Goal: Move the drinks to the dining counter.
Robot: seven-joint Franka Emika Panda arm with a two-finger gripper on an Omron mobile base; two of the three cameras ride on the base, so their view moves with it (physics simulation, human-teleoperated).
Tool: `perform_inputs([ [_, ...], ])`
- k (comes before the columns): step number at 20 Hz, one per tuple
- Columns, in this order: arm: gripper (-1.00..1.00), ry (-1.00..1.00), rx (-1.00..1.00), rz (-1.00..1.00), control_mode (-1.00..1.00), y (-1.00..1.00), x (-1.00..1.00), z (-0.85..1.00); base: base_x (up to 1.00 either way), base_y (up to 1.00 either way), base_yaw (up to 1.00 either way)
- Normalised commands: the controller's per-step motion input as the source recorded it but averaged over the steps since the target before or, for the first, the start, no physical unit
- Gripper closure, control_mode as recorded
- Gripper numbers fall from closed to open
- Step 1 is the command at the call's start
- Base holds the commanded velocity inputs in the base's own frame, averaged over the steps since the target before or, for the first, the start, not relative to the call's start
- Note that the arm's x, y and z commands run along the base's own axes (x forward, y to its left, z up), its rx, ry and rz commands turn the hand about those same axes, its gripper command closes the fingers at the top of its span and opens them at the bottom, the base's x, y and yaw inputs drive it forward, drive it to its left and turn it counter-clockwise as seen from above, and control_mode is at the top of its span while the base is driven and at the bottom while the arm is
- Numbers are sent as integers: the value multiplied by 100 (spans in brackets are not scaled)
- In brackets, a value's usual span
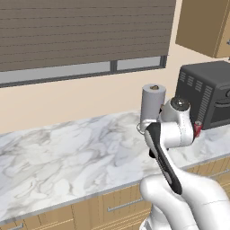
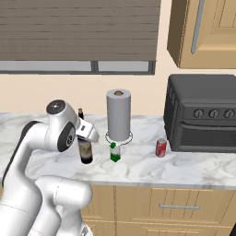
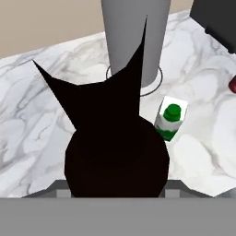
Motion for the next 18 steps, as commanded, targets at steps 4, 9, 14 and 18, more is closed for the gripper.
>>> perform_inputs([
  [4,100,0,0,16,-100,0,-59,50,0,0,0],
  [9,100,-1,0,6,-100,0,-14,15,0,0,0],
  [14,100,0,0,0,-100,0,0,0,0,0,0],
  [18,100,0,0,0,100,0,-5,0,-17,0,0],
])
